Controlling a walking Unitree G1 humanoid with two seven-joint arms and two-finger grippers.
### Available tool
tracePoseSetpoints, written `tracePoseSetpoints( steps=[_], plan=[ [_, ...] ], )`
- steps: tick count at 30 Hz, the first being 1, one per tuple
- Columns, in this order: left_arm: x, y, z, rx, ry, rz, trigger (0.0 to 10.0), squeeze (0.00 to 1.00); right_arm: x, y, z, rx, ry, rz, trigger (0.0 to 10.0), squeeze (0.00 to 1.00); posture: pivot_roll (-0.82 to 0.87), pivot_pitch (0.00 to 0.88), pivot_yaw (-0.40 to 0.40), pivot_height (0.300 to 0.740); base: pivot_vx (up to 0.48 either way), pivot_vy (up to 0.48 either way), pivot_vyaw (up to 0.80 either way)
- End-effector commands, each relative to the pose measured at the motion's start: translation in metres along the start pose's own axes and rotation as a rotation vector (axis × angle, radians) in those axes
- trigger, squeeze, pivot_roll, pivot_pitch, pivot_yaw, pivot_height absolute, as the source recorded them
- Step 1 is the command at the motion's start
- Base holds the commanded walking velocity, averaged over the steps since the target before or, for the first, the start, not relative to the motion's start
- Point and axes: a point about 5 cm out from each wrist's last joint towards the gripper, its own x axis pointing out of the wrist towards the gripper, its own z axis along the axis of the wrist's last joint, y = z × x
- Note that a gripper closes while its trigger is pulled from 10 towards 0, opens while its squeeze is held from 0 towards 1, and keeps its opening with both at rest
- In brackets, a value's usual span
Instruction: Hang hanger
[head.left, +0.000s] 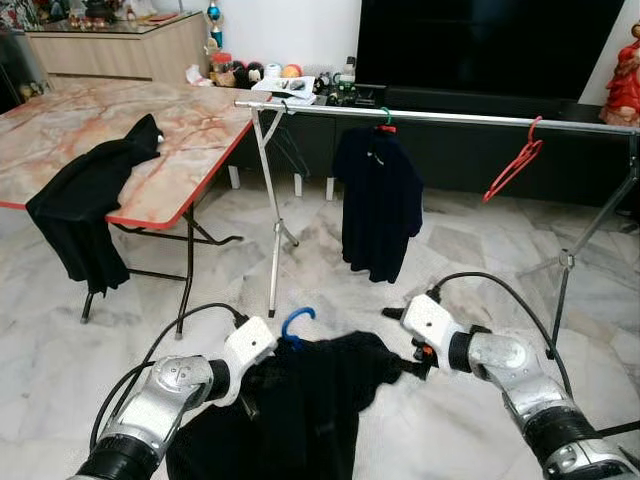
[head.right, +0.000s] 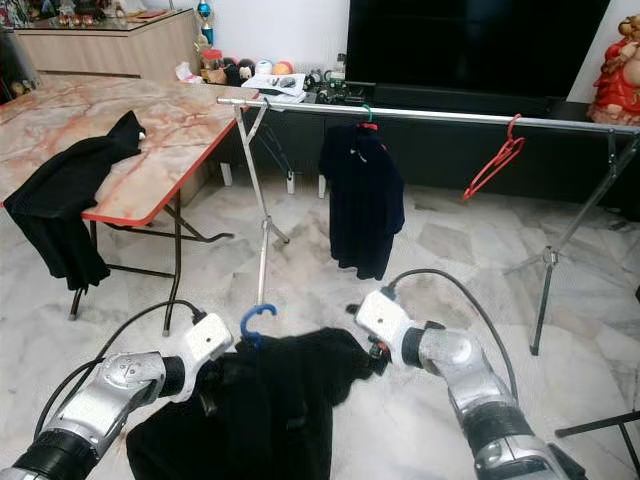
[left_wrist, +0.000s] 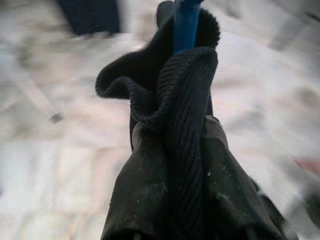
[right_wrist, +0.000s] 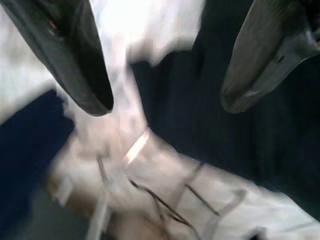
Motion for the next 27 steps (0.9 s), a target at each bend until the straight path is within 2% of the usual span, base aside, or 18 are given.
tracePoseSetpoints(
  steps=[1, 3, 4, 5, 6, 7, 9, 10, 11, 14, 16, 17, 19, 22, 27],
  plan=[
    [-0.003, 0.013, 0.004, -0.042, -0.032, 0.109, 10.0, 0.00, -0.003, 0.009, -0.029, 0.136, 0.076, -0.107, 10.0, 0.00, 0.10, 0.014, -0.004, 0.740, 0.000, 0.000, 0.00],
    [-0.005, 0.012, 0.002, -0.052, -0.056, 0.139, 10.0, 0.00, -0.005, 0.019, -0.049, 0.243, 0.124, -0.183, 10.0, 0.00, 0.10, 0.012, -0.003, 0.740, 0.000, 0.000, 0.00],
    [-0.005, 0.012, 0.002, -0.052, -0.056, 0.139, 10.0, 0.00, -0.005, 0.019, -0.049, 0.243, 0.124, -0.183, 10.0, 0.00, 0.10, 0.012, -0.003, 0.740, 0.000, 0.000, 0.00],
    [-0.008, 0.009, -0.002, -0.059, -0.075, 0.161, 10.0, 0.00, -0.010, 0.031, -0.073, 0.382, 0.185, -0.267, 10.0, 0.00, 0.10, 0.013, -0.002, 0.740, 0.000, 0.000, 0.00],
    [-0.009, 0.009, -0.004, -0.062, -0.081, 0.171, 10.0, 0.00, -0.012, 0.036, -0.080, 0.431, 0.204, -0.298, 10.0, 0.00, 0.10, 0.013, -0.002, 0.740, 0.000, 0.000, 0.00],
    [-0.011, 0.008, -0.007, -0.076, -0.096, 0.192, 10.0, 0.00, -0.021, 0.043, -0.099, 0.475, 0.277, -0.377, 10.0, 0.00, 0.10, 0.010, 0.001, 0.740, 0.000, 0.000, 0.00],
    [-0.013, 0.008, -0.008, -0.080, -0.102, 0.197, 10.0, 0.00, -0.024, 0.046, -0.106, 0.501, 0.303, -0.409, 10.0, 0.00, 0.10, 0.012, -0.001, 0.740, 0.000, 0.000, 0.00],
    [-0.018, 0.011, -0.012, -0.104, -0.117, 0.247, 10.0, 0.00, -0.035, 0.054, -0.125, 0.663, 0.353, -0.525, 10.0, 0.00, 0.10, 0.008, -0.004, 0.740, 0.000, 0.000, 0.00],
    [-0.020, 0.012, -0.013, -0.114, -0.123, 0.269, 10.0, 0.00, -0.039, 0.059, -0.131, 0.716, 0.371, -0.556, 10.0, 0.00, 0.10, 0.008, -0.004, 0.740, 0.000, 0.000, 0.00],
    [-0.024, 0.008, -0.018, -0.113, -0.142, 0.310, 10.0, 0.00, -0.052, 0.073, -0.151, 0.741, 0.461, -0.599, 10.0, 0.00, 0.11, 0.000, -0.013, 0.740, 0.000, 0.000, 0.00],
    [-0.027, 0.002, -0.021, -0.169, -0.159, 0.315, 10.0, 0.00, -0.059, 0.085, -0.162, 0.778, 0.507, -0.620, 10.0, 0.00, 0.11, 0.000, -0.014, 0.740, 0.000, 0.000, 0.00],
    [-0.027, 0.002, -0.021, -0.169, -0.159, 0.315, 10.0, 0.00, -0.059, 0.085, -0.162, 0.778, 0.507, -0.620, 10.0, 0.00, 0.11, 0.000, -0.014, 0.740, 0.000, 0.000, 0.00],
    [-0.031, -0.002, -0.028, -0.199, -0.146, 0.306, 10.0, 0.00, -0.059, 0.097, -0.166, 0.777, 0.528, -0.607, 10.0, 0.00, 0.09, 0.000, 0.015, 0.740, 0.000, 0.000, 0.00],
    [-0.034, -0.003, -0.035, -0.219, -0.126, 0.301, 10.0, 0.00, -0.058, 0.105, -0.167, 0.805, 0.528, -0.611, 10.0, 0.00, 0.09, 0.000, 0.025, 0.740, 0.000, 0.000, 0.00],
    [-0.041, -0.009, -0.047, -0.264, -0.113, 0.333, 10.0, 0.00, -0.055, 0.113, -0.166, 0.749, 0.550, -0.532, 10.0, 0.00, 0.09, 0.000, 0.022, 0.740, 0.172, 0.000, 0.00]
  ],
)
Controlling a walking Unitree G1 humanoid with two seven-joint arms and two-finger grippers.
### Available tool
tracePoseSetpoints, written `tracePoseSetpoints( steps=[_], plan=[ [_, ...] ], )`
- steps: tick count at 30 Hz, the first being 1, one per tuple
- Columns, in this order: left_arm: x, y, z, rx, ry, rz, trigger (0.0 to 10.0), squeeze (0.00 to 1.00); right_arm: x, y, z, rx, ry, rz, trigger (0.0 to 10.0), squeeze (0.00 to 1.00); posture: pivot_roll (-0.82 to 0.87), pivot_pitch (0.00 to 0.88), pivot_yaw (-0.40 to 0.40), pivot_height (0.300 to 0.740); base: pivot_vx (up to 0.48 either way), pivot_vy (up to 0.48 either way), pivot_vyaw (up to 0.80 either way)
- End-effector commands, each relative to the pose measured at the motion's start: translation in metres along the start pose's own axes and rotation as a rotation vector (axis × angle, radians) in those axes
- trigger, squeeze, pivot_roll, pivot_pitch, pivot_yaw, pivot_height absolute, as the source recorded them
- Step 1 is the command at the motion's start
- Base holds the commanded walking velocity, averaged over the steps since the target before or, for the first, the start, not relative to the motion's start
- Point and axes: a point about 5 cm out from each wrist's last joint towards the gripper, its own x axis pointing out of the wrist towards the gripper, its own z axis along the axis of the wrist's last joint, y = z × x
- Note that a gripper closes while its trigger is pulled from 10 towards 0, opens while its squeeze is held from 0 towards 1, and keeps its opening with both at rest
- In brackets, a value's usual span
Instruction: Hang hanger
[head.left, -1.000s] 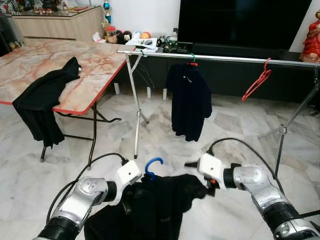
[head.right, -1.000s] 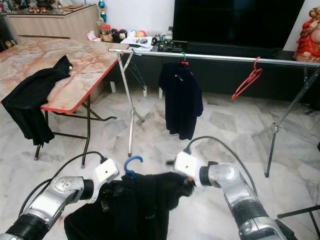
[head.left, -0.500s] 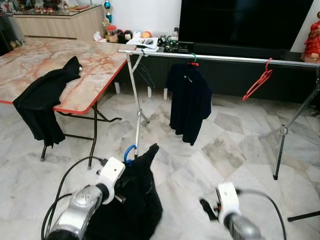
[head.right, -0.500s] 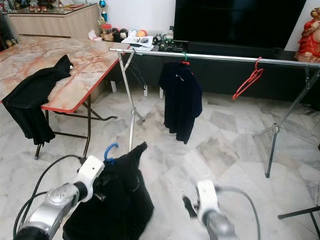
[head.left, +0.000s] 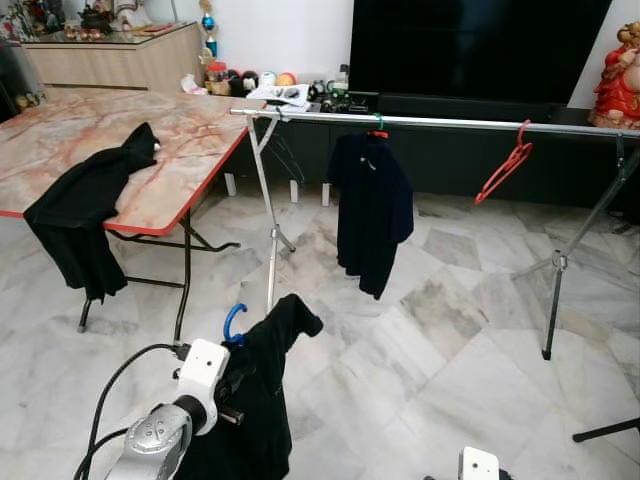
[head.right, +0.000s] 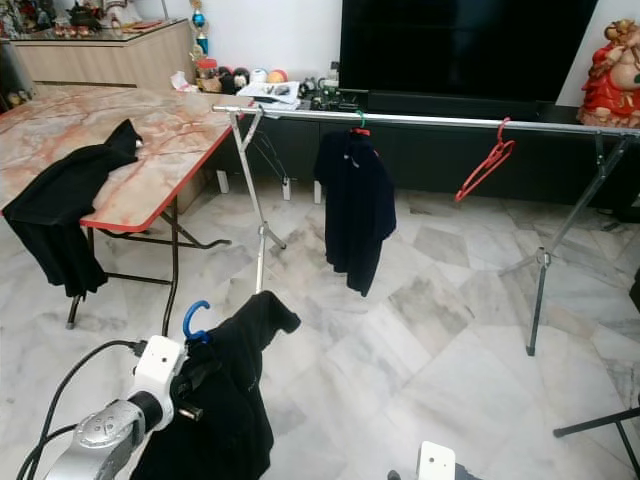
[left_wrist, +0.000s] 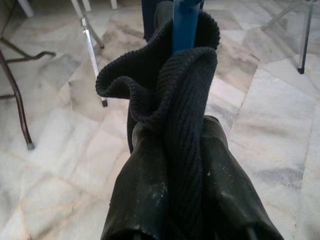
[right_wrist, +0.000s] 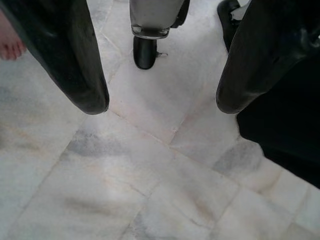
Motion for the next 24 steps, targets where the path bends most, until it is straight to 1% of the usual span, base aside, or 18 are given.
tracePoseSetpoints(
  steps=[1, 4, 7, 8, 11, 13, 17, 24],
  plan=[
    [-0.004, 0.003, 0.001, -0.029, -0.015, 0.029, 10.0, 0.00, 0.000, 0.003, -0.004, -0.034, 0.020, 0.021, 10.0, 0.00, 0.09, 0.000, 0.022, 0.740, 0.307, 0.000, 0.00],
    [-0.011, 0.005, -0.008, -0.042, 0.009, 0.048, 10.0, 0.00, 0.000, 0.003, -0.004, -0.047, 0.016, 0.013, 10.0, 0.00, 0.10, 0.000, 0.022, 0.740, 0.336, 0.000, 0.00],
    [-0.014, 0.007, -0.011, -0.043, 0.016, 0.052, 10.0, 0.00, 0.000, 0.003, -0.003, -0.043, 0.013, 0.009, 10.0, 0.00, 0.10, 0.000, 0.020, 0.740, 0.355, 0.000, 0.00],
    [-0.016, 0.008, -0.012, -0.043, 0.023, 0.054, 10.0, 0.00, 0.000, 0.006, -0.003, -0.062, 0.013, 0.019, 10.0, 0.00, 0.11, 0.000, 0.021, 0.740, 0.356, 0.000, 0.00],
    [-0.017, 0.008, -0.012, -0.044, 0.024, 0.053, 10.0, 0.00, 0.000, 0.009, -0.005, -0.100, 0.017, 0.033, 10.0, 0.00, 0.10, 0.000, 0.021, 0.740, 0.355, 0.000, 0.00],
    [-0.018, 0.007, -0.012, -0.046, 0.024, 0.052, 10.0, 0.00, -0.001, 0.010, -0.007, -0.079, 0.019, 0.037, 10.0, 0.00, 0.10, 0.000, 0.021, 0.740, 0.371, 0.000, 0.00],
    [-0.019, 0.003, -0.014, -0.049, 0.032, 0.039, 10.0, 0.00, -0.002, 0.011, -0.015, -0.092, 0.035, 0.036, 10.0, 0.00, 0.09, 0.000, 0.029, 0.740, 0.456, 0.000, 0.00],
    [-0.018, 0.002, -0.014, -0.049, 0.038, 0.027, 10.0, 0.00, -0.004, 0.009, -0.023, -0.098, 0.053, 0.036, 10.0, 0.00, 0.08, 0.000, 0.040, 0.740, 0.480, 0.000, 0.00]
  ],
)
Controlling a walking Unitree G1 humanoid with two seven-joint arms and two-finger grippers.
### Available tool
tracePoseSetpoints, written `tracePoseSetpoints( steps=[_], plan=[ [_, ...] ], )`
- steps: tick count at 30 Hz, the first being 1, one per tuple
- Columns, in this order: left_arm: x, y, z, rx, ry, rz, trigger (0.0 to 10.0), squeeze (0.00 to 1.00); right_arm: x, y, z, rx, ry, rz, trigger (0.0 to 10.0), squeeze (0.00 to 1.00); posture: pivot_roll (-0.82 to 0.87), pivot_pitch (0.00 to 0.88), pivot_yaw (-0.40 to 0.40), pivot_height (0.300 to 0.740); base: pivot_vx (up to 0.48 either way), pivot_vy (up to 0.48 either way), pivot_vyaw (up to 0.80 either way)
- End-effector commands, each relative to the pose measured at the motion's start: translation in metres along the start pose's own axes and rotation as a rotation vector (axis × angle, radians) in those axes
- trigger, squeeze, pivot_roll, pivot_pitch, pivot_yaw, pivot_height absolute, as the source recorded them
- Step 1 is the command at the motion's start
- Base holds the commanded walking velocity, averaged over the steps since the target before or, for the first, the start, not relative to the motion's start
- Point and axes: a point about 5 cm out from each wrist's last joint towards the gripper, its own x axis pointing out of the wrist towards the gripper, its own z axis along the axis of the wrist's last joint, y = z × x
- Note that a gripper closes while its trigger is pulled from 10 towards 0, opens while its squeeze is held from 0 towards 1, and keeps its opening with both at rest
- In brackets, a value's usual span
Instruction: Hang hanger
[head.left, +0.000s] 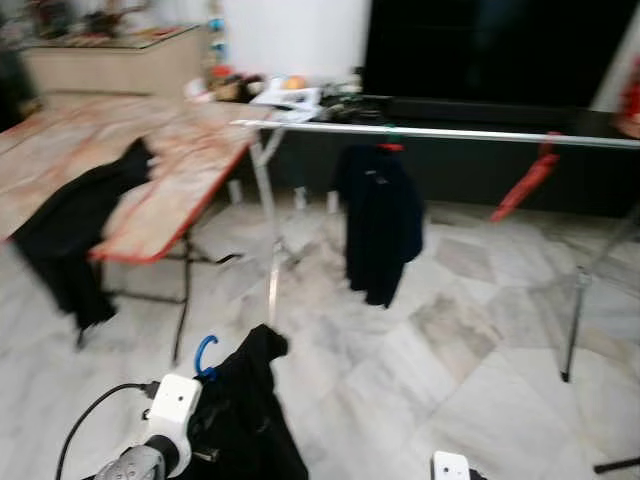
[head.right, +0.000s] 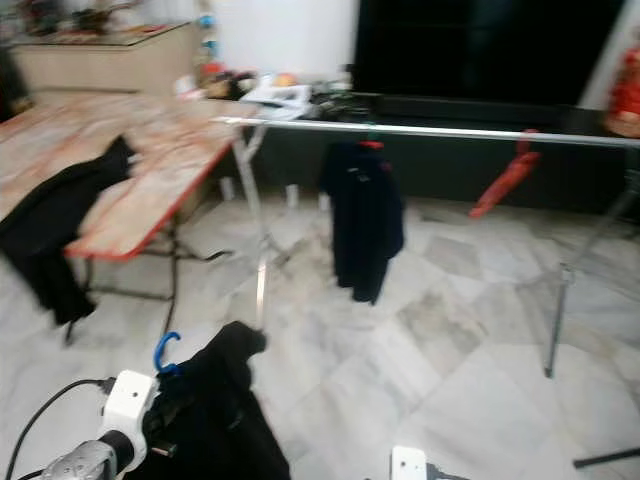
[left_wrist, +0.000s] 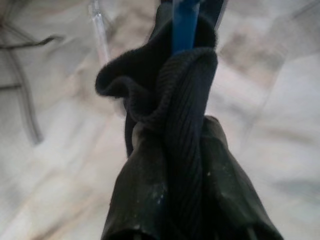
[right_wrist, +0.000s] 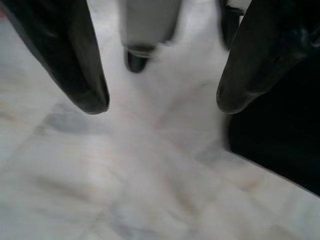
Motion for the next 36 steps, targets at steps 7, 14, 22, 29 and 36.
tracePoseSetpoints(
  steps=[7, 14, 22, 29, 36],
  plan=[
    [-0.0031, 0.0054, 0.0078, 0.010, -0.032, 0.001, 10.0, 0.00, 0.0013, 0.0058, 0.0086, -0.006, -0.023, 0.014, 10.0, 0.00, 0.08, 0.000, 0.042, 0.740, 0.480, 0.000, 0.00],
    [-0.0031, 0.0054, 0.0078, 0.010, -0.032, 0.001, 10.0, 0.00, 0.0013, 0.0058, 0.0086, -0.006, -0.023, 0.014, 10.0, 0.00, 0.08, 0.000, 0.042, 0.740, 0.480, 0.000, 0.00],
    [-0.0031, 0.0054, 0.0078, 0.010, -0.032, 0.001, 10.0, 0.00, 0.0013, 0.0058, 0.0086, -0.006, -0.023, 0.014, 10.0, 0.00, 0.08, 0.000, 0.042, 0.740, 0.480, 0.000, 0.00],
    [-0.0031, 0.0054, 0.0078, 0.010, -0.032, 0.001, 10.0, 0.00, 0.0013, 0.0058, 0.0086, -0.006, -0.023, 0.014, 10.0, 0.00, 0.08, 0.000, 0.042, 0.740, 0.480, 0.000, 0.00],
    [-0.0047, 0.0107, 0.0020, -0.004, -0.017, 0.042, 10.0, 0.00, 0.0015, 0.0068, 0.0106, -0.043, -0.032, 0.025, 10.0, 0.00, 0.07, 0.000, 0.044, 0.740, 0.137, 0.000, 0.00]
  ],
)
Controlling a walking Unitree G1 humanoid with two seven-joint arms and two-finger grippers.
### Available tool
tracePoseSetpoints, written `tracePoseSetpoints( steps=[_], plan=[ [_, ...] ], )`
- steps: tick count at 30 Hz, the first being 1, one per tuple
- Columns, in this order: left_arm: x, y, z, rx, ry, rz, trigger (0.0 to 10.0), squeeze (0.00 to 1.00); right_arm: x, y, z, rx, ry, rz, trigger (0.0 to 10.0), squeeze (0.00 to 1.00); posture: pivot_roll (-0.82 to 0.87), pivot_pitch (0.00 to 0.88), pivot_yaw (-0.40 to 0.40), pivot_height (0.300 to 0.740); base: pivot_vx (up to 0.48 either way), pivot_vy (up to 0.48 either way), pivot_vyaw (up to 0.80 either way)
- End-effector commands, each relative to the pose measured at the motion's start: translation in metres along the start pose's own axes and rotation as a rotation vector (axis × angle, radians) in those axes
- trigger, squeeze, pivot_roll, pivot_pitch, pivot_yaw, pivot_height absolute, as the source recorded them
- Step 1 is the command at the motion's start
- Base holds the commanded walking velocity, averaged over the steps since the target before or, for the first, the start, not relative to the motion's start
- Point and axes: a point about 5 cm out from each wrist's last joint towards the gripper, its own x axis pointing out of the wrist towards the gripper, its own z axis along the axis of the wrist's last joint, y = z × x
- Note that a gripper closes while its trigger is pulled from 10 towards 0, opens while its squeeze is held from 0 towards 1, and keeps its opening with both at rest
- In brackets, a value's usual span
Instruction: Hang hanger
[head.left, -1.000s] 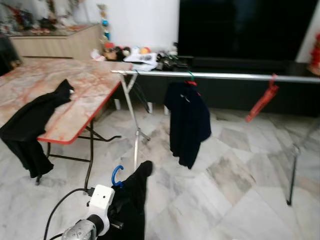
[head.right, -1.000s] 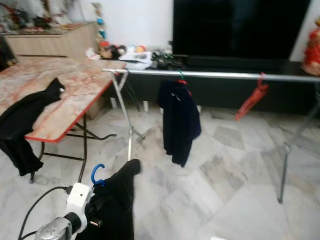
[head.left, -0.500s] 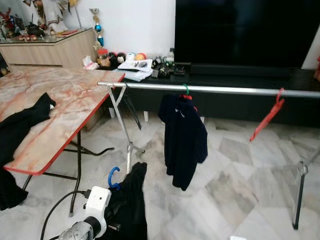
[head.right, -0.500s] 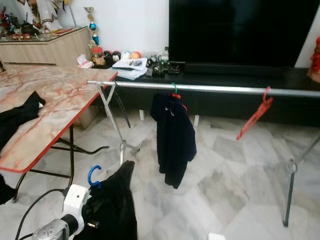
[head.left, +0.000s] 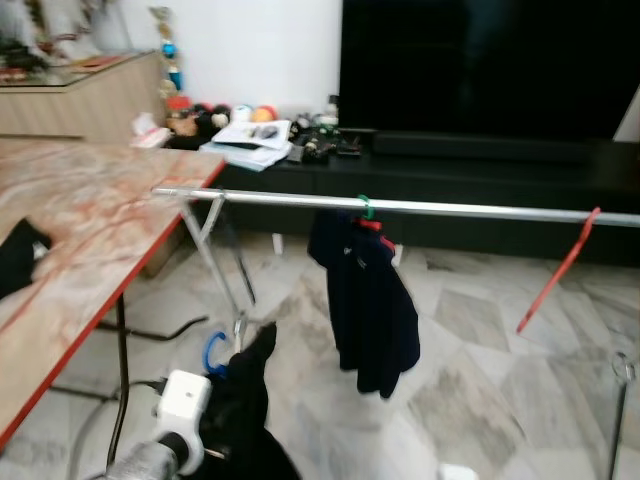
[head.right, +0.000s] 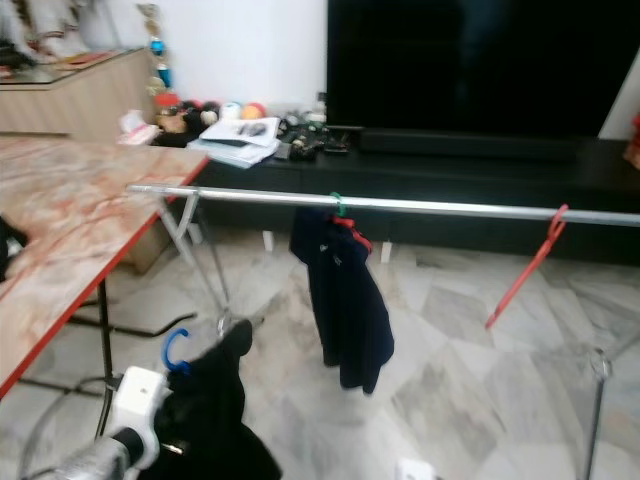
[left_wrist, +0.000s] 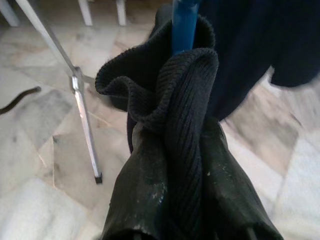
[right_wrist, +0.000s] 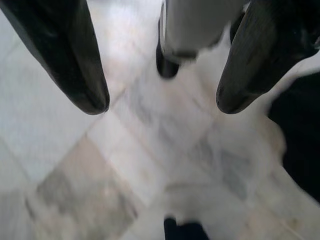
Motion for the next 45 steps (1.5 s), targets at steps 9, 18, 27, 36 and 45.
tracePoseSetpoints(
  steps=[9, 18, 27, 36, 45],
  plan=[
    [-0.0057, 0.0125, 0.0054, 0.030, -0.025, 0.044, 10.0, 0.00, 0.0002, 0.0126, 0.0005, -0.018, -0.007, 0.037, 10.0, 0.00, 0.08, 0.000, 0.041, 0.740, 0.000, -0.246, 0.00],
    [-0.0051, 0.0095, 0.0065, 0.032, -0.028, 0.036, 10.0, 0.00, 0.0002, 0.0127, -0.0001, -0.027, -0.005, 0.037, 10.0, 0.00, 0.09, 0.000, 0.035, 0.740, 0.000, -0.461, 0.00],
    [-0.0047, 0.0083, 0.0066, 0.030, -0.028, 0.038, 10.0, 0.00, 0.0006, 0.0132, 0.0032, -0.035, -0.013, 0.040, 10.0, 0.00, 0.09, 0.000, 0.030, 0.740, 0.000, -0.472, 0.00],
    [-0.0076, 0.0121, 0.0038, 0.029, -0.019, 0.056, 10.0, 0.00, 0.0010, 0.0136, 0.0055, -0.044, -0.017, 0.040, 10.0, 0.00, 0.09, 0.000, 0.032, 0.740, 0.000, -0.472, 0.00],
    [-0.0064, 0.0100, 0.0050, 0.064, 0.001, 0.026, 10.0, 0.00, 0.0012, 0.0162, 0.0066, -0.045, -0.018, 0.044, 10.0, 0.00, 0.10, 0.000, 0.034, 0.740, 0.000, -0.350, 0.00]
  ],
)
